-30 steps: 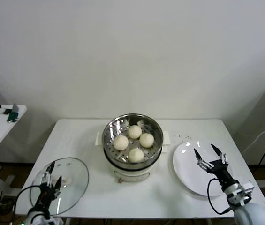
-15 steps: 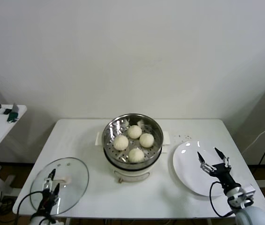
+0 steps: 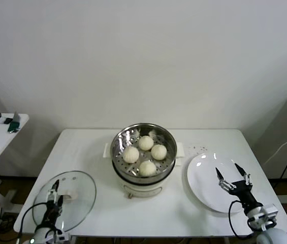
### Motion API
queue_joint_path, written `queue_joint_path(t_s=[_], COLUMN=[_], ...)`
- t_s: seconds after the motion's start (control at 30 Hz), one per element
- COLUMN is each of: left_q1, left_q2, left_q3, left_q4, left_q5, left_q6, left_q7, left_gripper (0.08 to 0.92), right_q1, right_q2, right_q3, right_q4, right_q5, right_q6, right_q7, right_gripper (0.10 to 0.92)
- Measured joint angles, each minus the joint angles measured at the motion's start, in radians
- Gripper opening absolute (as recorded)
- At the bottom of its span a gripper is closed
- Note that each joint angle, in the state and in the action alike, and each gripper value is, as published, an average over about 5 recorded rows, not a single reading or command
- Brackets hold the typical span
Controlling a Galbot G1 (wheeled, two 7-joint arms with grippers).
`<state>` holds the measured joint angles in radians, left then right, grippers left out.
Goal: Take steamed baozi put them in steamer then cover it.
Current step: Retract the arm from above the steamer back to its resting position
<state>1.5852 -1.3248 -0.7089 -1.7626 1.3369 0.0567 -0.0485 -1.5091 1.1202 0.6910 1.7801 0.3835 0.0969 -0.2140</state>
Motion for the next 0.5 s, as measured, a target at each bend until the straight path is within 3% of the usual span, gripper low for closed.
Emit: queue_joint_path(t_s=[0.5], left_q1=[-0.068], left_q2=[0.002], left_q3=[0.004], left_q4=[0.088], left_q5=[-0.033], left_q6=[-0.005], left_q7=[-0.053], left_gripper=[0.795], right_q1=[-0.012], right_q2=[0.030], right_q3=[0.013], right_q4=[-0.002], right_q5=[-0.028], right_q6=[0.014], right_q7=[-0.011], right_gripper=[0.823])
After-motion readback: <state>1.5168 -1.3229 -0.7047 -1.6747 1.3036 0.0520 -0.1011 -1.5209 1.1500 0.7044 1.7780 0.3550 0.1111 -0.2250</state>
